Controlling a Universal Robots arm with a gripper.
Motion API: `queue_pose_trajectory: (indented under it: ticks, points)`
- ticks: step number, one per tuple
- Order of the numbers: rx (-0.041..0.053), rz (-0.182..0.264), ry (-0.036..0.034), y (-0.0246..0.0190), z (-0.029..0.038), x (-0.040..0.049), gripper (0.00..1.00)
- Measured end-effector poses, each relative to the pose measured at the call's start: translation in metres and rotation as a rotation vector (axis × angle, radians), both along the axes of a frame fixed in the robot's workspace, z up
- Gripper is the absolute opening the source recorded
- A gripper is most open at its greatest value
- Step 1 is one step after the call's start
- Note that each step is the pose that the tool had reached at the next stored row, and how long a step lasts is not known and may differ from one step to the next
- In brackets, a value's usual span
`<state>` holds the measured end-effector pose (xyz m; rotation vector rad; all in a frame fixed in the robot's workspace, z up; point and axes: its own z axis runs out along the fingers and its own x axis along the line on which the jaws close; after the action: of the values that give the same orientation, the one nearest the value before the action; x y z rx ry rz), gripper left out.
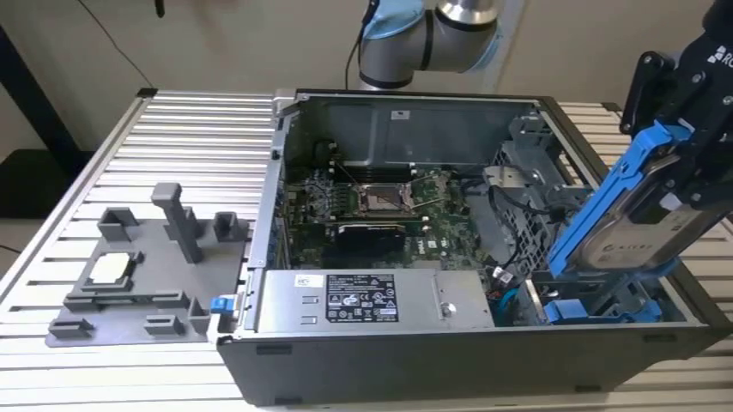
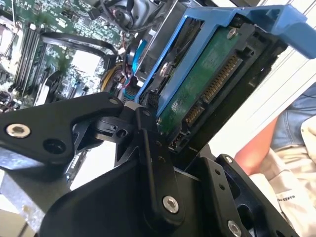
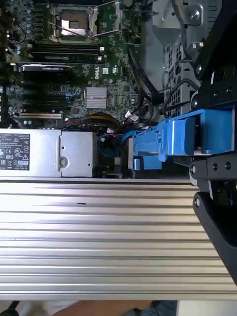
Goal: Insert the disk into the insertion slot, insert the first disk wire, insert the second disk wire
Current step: 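Insert the disk into the insertion slot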
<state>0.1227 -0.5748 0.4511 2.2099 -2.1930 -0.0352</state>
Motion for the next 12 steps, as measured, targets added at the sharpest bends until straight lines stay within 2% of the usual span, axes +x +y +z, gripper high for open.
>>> queue_pose_trajectory:
  ticks: [8, 12]
  points:
    - [-0.0001, 0.001, -0.0033, 0.0, -0.0112, 0.0, 0.33]
    - [-0.0001, 0.001, -0.0041, 0.0, -0.0148, 0.0, 0.33]
